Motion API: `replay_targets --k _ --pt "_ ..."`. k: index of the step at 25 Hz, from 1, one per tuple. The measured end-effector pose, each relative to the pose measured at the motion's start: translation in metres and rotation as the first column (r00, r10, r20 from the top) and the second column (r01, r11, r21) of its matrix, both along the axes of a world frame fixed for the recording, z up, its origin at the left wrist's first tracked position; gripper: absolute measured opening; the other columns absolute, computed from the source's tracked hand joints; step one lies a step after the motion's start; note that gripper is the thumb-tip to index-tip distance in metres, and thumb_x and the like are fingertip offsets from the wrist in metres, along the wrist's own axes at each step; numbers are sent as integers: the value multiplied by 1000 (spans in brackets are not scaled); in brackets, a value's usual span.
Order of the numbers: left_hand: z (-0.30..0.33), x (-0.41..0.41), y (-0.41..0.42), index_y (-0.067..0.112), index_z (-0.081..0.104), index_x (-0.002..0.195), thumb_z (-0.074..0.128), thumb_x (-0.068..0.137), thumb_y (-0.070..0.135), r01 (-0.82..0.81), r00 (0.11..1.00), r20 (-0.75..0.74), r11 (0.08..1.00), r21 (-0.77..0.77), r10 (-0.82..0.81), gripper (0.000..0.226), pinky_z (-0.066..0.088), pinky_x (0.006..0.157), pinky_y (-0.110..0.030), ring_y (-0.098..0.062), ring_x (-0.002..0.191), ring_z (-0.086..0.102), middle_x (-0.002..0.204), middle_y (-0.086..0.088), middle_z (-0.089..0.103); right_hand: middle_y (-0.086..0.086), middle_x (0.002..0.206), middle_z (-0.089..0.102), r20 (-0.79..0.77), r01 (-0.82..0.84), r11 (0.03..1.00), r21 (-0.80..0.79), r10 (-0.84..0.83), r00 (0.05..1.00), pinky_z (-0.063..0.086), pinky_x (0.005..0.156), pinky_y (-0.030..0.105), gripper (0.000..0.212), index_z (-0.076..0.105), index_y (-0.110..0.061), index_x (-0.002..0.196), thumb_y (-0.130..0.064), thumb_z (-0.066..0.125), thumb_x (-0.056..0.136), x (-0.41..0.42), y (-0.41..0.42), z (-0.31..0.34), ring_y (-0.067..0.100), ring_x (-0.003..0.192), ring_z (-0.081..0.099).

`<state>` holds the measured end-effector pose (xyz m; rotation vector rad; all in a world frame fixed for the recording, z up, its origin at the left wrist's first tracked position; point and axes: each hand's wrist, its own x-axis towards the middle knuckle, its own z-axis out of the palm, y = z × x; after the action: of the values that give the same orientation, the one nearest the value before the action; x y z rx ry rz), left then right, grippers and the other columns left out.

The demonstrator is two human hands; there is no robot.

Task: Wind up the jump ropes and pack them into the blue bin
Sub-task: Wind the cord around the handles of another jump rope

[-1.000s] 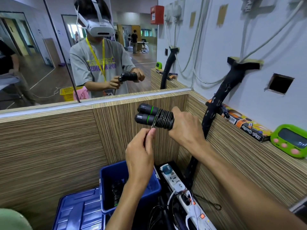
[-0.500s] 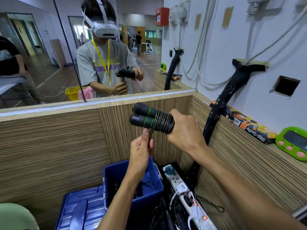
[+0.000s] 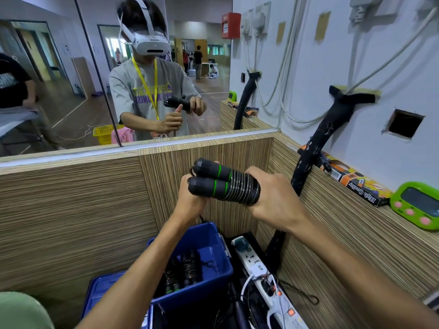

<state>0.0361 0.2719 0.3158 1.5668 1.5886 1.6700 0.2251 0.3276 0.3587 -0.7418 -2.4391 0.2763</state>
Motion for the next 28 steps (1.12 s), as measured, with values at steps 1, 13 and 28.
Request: replay_targets --k 1,13,28 --pt "2 1 -1 29 55 82 58 95 18 42 999 23 999 -19 -41 18 47 65 -10 9 63 58 74 7 60 -10 69 53 18 -30 999 17 30 999 34 49 10 29 53 -18 97 -9 72 76 2 0 1 3 57 54" --pt "77 1 26 17 39 49 24 98 59 -182 83 -981 965 -190 -178 66 37 54 -27 -12 44 37 49 6 37 -4 81 56 417 -165 957 238 53 907 53 64 38 26 45 -20 108 -21 61 88 1 6 -12 20 68 58" --pt "46 29 9 11 62 102 65 90 29 -433 832 -486 861 -266 268 22 59 75 -40 -23 86 64 97 -7 63 9 97 61 318 342 887 311 -436 842 37 55 35 44 41 -11 121 -21 67 87 -28 23 -18 28 79 63"
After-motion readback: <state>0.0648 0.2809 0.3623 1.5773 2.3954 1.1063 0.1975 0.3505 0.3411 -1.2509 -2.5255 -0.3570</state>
